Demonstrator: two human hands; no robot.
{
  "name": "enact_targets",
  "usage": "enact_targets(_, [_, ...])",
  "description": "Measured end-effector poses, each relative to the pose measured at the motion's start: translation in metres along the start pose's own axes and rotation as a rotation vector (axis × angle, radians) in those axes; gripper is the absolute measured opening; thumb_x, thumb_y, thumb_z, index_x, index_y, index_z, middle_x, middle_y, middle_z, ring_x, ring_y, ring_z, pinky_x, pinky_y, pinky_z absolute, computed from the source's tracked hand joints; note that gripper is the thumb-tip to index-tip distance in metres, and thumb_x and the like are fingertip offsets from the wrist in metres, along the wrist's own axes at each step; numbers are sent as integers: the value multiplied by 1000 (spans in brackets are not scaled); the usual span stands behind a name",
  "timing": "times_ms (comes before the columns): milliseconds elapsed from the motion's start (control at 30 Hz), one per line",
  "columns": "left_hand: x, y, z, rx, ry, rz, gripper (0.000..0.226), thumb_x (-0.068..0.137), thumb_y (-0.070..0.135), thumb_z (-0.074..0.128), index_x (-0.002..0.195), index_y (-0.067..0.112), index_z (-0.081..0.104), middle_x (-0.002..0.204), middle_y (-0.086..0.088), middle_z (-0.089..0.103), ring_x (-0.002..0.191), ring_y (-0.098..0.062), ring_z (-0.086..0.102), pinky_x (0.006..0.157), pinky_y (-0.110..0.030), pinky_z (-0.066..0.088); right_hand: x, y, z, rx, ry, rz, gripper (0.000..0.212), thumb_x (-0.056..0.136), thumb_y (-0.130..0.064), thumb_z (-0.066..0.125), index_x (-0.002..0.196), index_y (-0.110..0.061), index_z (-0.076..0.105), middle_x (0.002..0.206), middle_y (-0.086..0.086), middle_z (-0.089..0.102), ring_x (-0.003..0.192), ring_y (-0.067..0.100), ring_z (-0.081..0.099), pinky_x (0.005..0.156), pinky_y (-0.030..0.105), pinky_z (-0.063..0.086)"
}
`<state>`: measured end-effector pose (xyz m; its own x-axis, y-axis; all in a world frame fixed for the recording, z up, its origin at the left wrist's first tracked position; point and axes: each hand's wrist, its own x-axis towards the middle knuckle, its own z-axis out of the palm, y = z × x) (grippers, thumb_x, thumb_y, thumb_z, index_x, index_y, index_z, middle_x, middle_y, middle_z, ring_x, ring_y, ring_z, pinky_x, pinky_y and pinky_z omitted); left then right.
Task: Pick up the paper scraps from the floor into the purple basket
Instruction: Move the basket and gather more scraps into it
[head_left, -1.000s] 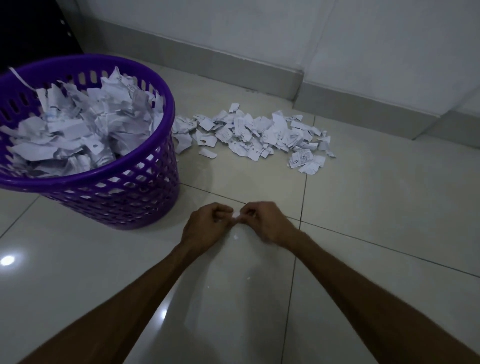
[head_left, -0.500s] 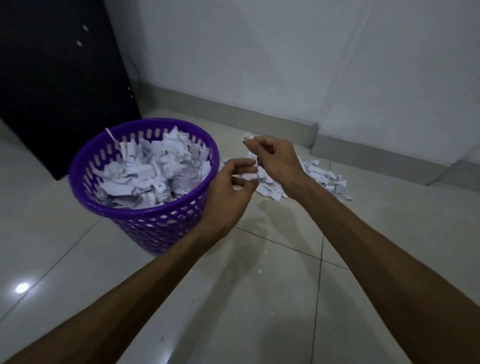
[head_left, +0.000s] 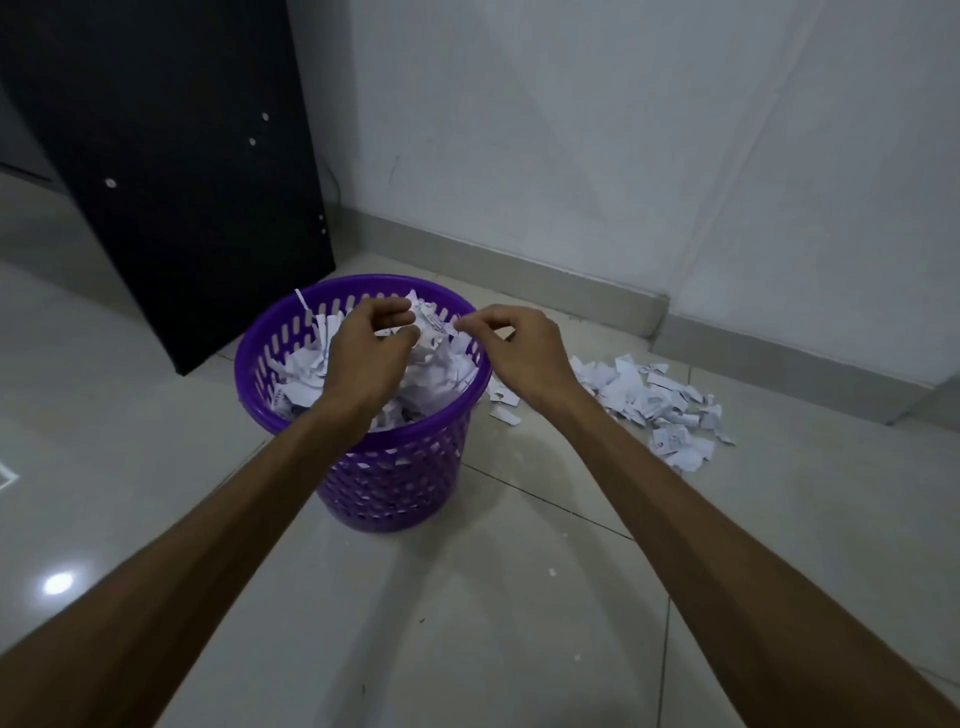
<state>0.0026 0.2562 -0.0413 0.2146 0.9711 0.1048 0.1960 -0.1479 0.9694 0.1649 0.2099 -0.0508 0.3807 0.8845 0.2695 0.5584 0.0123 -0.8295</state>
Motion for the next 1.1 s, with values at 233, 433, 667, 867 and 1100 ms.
enact_targets(233, [-16,9,18,85,30,158,28,94,13,60,121,20,57,109,12,61,89,8,58,71,-3,45,-16,14,-13,9,40,26,10,92,-28,67,93,-22,74,87,-15,69,81,-3,62,67,10,45])
enact_targets(433, [-39,22,40,77,-9,266,26,93,10,61,117,19,60,102,16,62,89,3,59,68,0,44,-44,35,-39,-27,48,98,19,94,-30,65,98,-16,76,87,-13,69,78,-5,61,69,7,44])
enact_targets(667, [-77,24,63,54,-159,278,28,91,7,62,112,26,58,101,21,60,89,2,60,71,-6,48,-85,70,-72,-94,-62,263,12,91,-28,68,94,-19,75,95,-5,73,74,8,64,80,31,55])
enact_targets(867, [-107,-20,80,118,-367,146,26,92,8,61,110,26,61,103,17,64,90,1,62,71,-9,50,-118,110,-62,-183,-183,405,9,83,-28,76,92,-27,75,86,-10,72,77,4,65,75,25,51])
enact_targets(1100, [-134,-110,85,225,-517,-133,25,93,13,61,110,31,61,107,15,64,90,-4,64,76,-18,53,-195,176,-23,-308,-236,595,71,71,-56,79,134,-35,54,123,0,50,113,14,56,92,30,47])
